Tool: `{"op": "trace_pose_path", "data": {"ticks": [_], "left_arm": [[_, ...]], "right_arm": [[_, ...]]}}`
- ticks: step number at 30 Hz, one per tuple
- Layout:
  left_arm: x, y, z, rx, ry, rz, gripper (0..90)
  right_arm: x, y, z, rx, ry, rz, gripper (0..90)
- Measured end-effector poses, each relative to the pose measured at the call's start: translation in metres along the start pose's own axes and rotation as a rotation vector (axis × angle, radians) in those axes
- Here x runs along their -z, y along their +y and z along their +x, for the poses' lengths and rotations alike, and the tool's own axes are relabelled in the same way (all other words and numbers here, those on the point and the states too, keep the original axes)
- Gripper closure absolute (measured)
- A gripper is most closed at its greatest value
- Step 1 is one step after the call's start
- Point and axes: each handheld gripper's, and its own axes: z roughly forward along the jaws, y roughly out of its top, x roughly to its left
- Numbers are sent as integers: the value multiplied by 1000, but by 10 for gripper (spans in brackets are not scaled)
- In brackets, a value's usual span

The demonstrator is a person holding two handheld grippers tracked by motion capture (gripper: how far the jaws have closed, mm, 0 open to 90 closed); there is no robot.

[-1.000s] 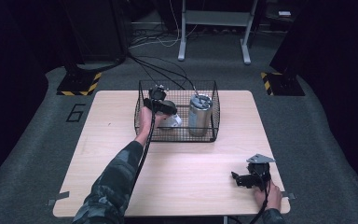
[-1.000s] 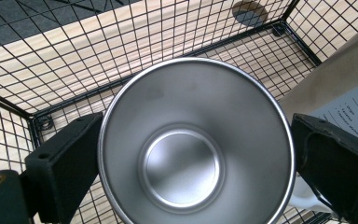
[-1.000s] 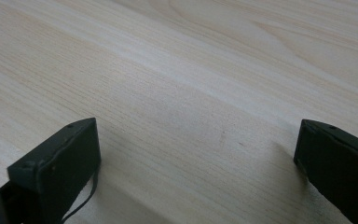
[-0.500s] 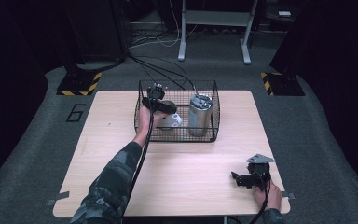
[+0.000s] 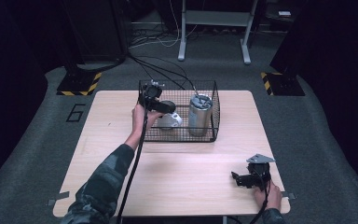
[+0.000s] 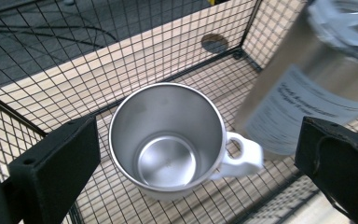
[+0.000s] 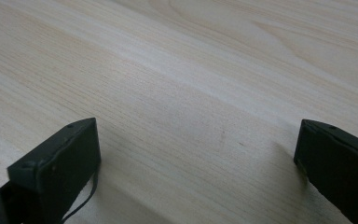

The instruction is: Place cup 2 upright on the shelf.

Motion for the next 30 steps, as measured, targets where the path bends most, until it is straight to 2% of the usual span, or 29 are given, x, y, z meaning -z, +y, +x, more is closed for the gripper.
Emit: {"op": "trace_pose_path", "data": {"ticks": [7, 14, 17, 20, 22, 30], "left_arm": [[21, -11, -6, -37, -35, -3, 0], [43, -21, -8, -56, -49, -33, 0], [52, -26, -10, -87, -43, -33, 0], [59, -32, -12, -91, -49, -44, 0], [65, -36, -14, -108, -45, -46, 0], [89, -57, -16, -116, -29, -96, 1]], "right_arm": [[0, 0, 0, 0, 0, 0, 0], [0, 0, 0, 0, 0, 0, 0], [0, 0, 0, -1, 0, 1, 0], [0, 0, 0, -1, 0, 0, 0], [0, 0, 0, 0, 0, 1, 0], [0, 0, 0, 0, 0, 0, 0]]}}
